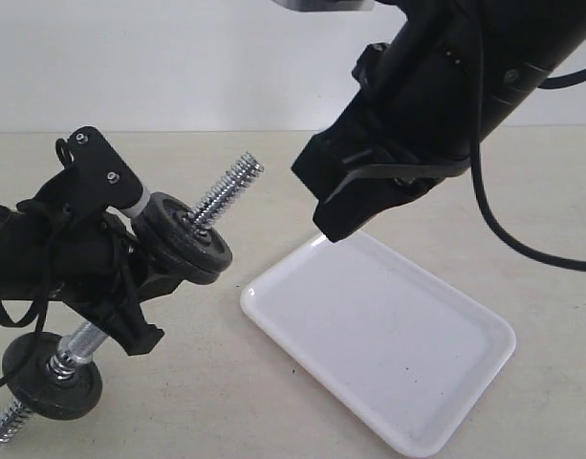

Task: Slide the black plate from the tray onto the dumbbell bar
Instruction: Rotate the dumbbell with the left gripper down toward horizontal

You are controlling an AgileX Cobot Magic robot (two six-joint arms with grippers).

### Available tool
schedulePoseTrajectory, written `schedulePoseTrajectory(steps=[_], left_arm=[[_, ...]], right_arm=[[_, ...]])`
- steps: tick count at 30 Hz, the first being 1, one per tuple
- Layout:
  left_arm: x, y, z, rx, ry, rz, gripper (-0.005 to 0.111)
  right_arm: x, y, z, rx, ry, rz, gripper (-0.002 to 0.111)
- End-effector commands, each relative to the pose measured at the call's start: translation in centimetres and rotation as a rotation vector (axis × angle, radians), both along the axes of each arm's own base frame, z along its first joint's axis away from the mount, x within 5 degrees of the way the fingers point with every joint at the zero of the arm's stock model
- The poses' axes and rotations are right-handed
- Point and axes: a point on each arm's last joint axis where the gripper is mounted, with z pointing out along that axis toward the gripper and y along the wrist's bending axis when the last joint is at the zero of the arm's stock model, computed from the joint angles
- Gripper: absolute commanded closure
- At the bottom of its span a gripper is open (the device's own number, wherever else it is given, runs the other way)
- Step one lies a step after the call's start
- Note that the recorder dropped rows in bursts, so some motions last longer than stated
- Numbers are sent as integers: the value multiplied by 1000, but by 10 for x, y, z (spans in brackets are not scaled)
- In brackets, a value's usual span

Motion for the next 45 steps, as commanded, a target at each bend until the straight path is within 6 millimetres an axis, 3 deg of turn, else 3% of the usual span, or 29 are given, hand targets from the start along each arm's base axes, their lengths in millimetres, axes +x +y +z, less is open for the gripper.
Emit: schedulePoseTrajectory(steps=[1,13,28,39,45], left_arm=[[15,4,24,-42,-132,132,102],[24,6,10,-32,-106,216,102],[34,4,-21,29,-34,258,102],[37,6,-27,31,-25,304,102],[40,5,-45,58,28,316,102]], right_arm=[[-2,-3,3,-3,6,-2,108],[-5,0,3,16,50,7,108],[-6,0,3,23,55,7,108],[-6,1,3,33,60,6,108],[-7,2,4,44,69,7,108]])
